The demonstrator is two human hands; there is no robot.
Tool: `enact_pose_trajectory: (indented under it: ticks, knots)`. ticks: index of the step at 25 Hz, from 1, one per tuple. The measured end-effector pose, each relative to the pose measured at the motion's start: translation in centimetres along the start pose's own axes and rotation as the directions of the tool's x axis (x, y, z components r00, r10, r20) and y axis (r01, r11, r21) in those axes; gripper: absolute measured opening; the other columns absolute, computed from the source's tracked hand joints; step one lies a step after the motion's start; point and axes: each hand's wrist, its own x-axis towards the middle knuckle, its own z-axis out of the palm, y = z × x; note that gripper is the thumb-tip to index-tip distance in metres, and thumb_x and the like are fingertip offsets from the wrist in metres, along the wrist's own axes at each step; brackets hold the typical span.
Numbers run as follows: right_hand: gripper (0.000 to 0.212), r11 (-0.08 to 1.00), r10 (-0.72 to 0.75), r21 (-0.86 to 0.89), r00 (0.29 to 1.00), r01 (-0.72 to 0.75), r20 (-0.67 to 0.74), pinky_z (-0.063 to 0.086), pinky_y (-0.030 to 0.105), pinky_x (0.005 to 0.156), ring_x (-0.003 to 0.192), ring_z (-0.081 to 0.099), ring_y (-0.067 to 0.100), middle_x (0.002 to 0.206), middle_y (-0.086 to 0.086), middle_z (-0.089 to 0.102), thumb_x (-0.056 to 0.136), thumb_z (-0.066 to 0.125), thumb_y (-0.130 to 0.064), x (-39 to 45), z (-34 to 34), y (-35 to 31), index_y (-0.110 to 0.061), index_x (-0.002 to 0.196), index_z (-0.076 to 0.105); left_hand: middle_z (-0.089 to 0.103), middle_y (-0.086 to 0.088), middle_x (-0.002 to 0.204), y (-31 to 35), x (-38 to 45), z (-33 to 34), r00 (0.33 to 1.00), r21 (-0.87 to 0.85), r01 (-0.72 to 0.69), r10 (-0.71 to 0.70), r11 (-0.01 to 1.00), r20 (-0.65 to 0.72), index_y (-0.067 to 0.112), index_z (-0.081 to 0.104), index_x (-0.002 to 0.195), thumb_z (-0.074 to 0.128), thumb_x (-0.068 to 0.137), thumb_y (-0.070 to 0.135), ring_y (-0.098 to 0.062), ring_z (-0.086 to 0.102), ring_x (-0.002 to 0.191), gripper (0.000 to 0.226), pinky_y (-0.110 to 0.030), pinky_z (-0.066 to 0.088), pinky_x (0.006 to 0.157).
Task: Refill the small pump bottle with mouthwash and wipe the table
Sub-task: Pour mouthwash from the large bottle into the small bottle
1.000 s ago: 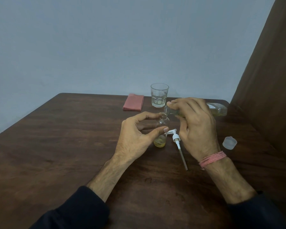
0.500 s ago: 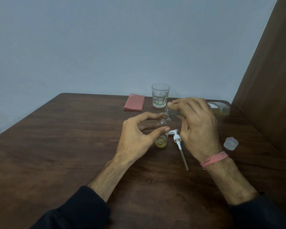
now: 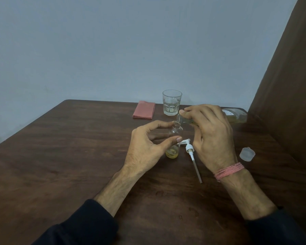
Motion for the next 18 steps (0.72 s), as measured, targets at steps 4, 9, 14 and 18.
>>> enact_pose_trajectory:
  ticks: [4,9,14,18]
  knots:
    - [0.058,1.000,-0.001,-0.004,1.000,0.001,0.002,0.053,0.045,0.101,0.122,0.060,0.027,0.125,-0.002,0.072,0.084,0.073,0.014,-0.03,0.02,0.02,-0.019,0.131,0.073,0.089,0.015,0.119,0.01,0.01,0.01,1.000,0.011,0.009,-0.009,1.000,-0.001,0.025,0.087,0.126,0.104,0.085,0.026,-0.005,0.088,0.106,0.044,-0.027,0.072,0.089]
    - [0.062,1.000,0.003,-0.009,1.000,-0.003,0.007,0.053,0.044,0.100,0.122,0.059,0.026,0.125,-0.003,0.072,0.081,0.075,0.017,-0.02,0.00,0.04,-0.020,0.130,0.073,0.089,0.017,0.117,0.03,0.03,0.11,1.000,0.004,0.011,-0.011,1.000,0.002,0.024,0.087,0.126,0.104,0.086,0.022,-0.004,0.088,0.106,0.043,-0.025,0.071,0.089]
    - [0.060,1.000,-0.001,-0.007,1.000,0.001,0.002,0.053,0.045,0.100,0.122,0.060,0.027,0.124,-0.001,0.073,0.081,0.075,0.017,0.00,-0.01,-0.06,-0.019,0.131,0.073,0.089,0.018,0.115,0.15,-0.05,0.14,1.000,-0.005,0.007,-0.007,1.000,0.003,0.025,0.087,0.125,0.104,0.086,0.021,-0.004,0.088,0.105,0.043,-0.023,0.070,0.088]
    - [0.061,1.000,-0.002,-0.015,1.000,0.002,0.005,0.053,0.046,0.100,0.122,0.060,0.027,0.124,-0.001,0.073,0.080,0.075,0.017,-0.01,-0.02,-0.16,-0.019,0.130,0.073,0.089,0.019,0.114,0.12,-0.06,0.04,1.000,-0.007,0.006,-0.006,1.000,0.002,0.030,0.086,0.122,0.104,0.086,0.021,-0.003,0.088,0.104,0.042,-0.020,0.069,0.087]
